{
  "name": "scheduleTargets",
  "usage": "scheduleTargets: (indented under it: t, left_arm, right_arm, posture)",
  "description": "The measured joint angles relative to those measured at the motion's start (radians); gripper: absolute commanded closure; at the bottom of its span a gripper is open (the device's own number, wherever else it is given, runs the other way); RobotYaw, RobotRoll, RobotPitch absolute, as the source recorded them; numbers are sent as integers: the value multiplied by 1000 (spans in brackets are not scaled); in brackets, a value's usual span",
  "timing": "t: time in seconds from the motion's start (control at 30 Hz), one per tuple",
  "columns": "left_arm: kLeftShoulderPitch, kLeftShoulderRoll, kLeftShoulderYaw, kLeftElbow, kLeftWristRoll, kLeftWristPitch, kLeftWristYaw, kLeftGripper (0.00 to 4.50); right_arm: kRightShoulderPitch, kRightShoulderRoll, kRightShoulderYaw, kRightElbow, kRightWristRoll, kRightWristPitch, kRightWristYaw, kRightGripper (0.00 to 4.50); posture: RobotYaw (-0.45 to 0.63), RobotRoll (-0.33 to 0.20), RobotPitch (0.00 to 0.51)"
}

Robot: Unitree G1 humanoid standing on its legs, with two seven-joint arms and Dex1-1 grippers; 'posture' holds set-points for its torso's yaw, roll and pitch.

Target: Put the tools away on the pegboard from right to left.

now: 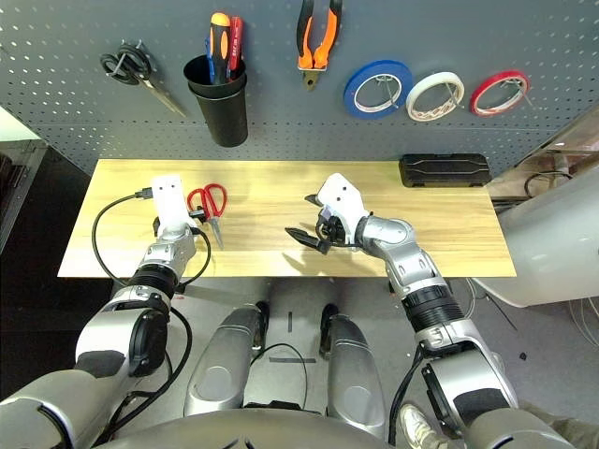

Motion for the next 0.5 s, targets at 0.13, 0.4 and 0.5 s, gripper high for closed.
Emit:
scheduleTargets:
  t: [0.13,0.4,0.5]
  left_arm:
    - [-17,9,5,36,-4,-11,-3,67]
    - [-22,-2,5,45,-18,4,-46,2210]
    - [-20,-13,6,43,-21,4,-50,3459]
  right_arm:
    - [0,0,0,-1,0,9,-1,0]
    - [0,-12,0,-6,2,15,40,0]
    - [-1,-15,0,-8,4,13,64,0]
  posture:
    - [243,0,271]
    - [247,0,270]
    - [251,0,270]
